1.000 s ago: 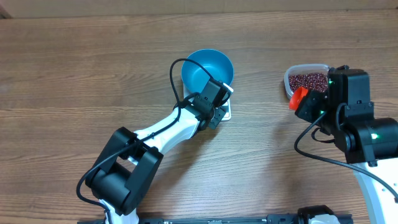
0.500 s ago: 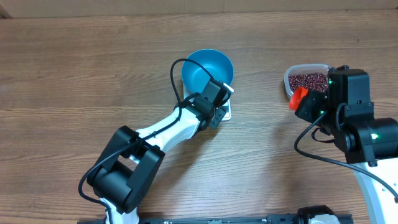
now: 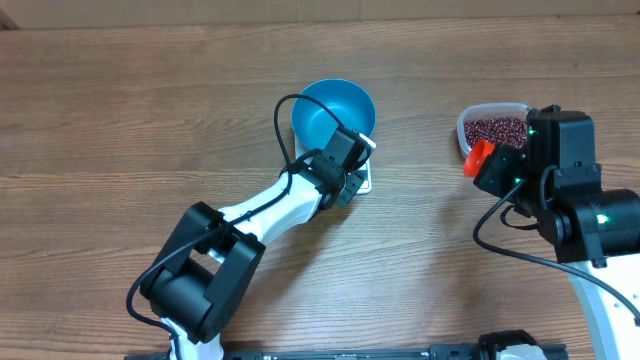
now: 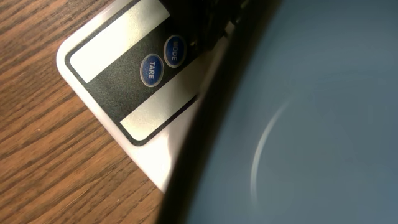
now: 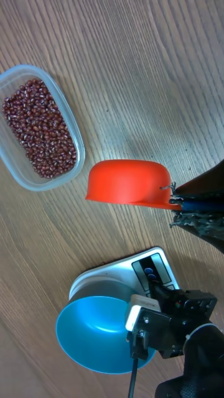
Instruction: Scoop item into bowl and weigh 150g on scale
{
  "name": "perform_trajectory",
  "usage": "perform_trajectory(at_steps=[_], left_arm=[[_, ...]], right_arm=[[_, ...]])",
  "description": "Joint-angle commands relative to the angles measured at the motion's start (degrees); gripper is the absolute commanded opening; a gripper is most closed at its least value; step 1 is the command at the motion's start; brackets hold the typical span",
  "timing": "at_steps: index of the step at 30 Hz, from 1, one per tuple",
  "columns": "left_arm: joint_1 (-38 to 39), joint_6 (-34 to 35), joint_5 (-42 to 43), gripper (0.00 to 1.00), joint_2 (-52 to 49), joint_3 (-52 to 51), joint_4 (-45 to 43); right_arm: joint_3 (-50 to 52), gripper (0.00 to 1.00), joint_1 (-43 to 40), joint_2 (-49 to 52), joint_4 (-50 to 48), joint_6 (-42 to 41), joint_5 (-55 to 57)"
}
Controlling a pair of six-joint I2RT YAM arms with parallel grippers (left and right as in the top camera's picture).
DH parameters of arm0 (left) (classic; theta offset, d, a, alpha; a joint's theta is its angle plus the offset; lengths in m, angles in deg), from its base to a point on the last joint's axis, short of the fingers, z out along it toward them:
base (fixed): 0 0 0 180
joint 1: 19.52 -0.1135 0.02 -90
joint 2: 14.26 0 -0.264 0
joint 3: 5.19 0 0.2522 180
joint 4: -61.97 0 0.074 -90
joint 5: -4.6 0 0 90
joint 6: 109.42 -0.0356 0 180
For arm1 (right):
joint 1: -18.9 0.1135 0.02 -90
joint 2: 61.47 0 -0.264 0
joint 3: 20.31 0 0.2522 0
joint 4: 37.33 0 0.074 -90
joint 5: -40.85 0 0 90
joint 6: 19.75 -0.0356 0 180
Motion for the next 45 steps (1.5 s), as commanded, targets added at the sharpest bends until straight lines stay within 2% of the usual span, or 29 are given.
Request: perform_trajectory(at_steps=[1,17,45], left_arm=[[0.5,-0.9,0.3,0.04,0.8,-0.2,0.5],[1.5,-0.9,0.9,0.04,8.0,-0.2,1.2],[1.6,-0.9,0.5,0.04,5.3,-0.2,3.9]], right_arm=[[-1.5,0.04,0.1,-0.1,-0.4,0.2,0.0],[-1.5,0.04,0.1,-0.1,-0.6,0.2,0.0],[-1.4,0.04,0.1,-0.1,-0.6,0.3,0.1]])
